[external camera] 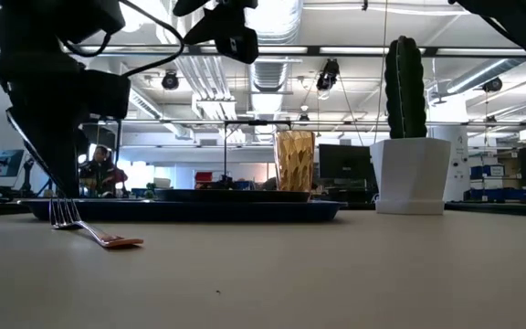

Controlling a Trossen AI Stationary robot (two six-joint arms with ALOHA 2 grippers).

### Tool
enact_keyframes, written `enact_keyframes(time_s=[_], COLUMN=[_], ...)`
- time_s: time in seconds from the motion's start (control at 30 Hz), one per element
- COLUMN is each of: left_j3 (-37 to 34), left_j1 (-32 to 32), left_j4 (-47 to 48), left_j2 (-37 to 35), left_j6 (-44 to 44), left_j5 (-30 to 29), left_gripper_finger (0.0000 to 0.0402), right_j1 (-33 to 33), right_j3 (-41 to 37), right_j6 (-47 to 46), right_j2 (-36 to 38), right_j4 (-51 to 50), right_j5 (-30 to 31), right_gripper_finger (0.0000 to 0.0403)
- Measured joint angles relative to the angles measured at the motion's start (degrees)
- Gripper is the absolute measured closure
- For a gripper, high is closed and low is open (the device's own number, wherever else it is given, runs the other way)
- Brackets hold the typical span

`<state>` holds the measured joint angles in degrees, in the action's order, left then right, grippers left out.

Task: Pick and place plate/cup/fork/spoon on tray
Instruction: Put the orange fork on the blue tray to the left of the orange spoon

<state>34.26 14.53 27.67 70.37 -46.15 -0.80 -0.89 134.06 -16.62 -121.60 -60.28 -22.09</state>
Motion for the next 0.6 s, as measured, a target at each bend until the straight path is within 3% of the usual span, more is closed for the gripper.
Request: enact_keyframes(time_s=[0.23, 0.47, 0.6], left_j3=[0.76, 0.79, 0.79], left_j1=[-3.16, -4.81, -4.81], left_j4=[0.72, 9.71, 7.71], left_j2=[-2.67, -3.87, -3.87], left_j6=[-4.57, -4.71, -4.62], left_j5=[-0.05, -0.11, 1.20], left_gripper_finger=[0.0205, 0.0217, 0.0223], right_j1=[0.02, 0.02, 0.02], right_j3=[0.00, 0.00, 0.00], right_j6=[0.13, 0.13, 0.13], right_j2=[0.00, 0.00, 0.00], right_j4=[0.03, 0.08, 0.16], right_j5=[-0.07, -0.44, -0.44], right_gripper_finger=[0.0264, 0.0264, 0.0264])
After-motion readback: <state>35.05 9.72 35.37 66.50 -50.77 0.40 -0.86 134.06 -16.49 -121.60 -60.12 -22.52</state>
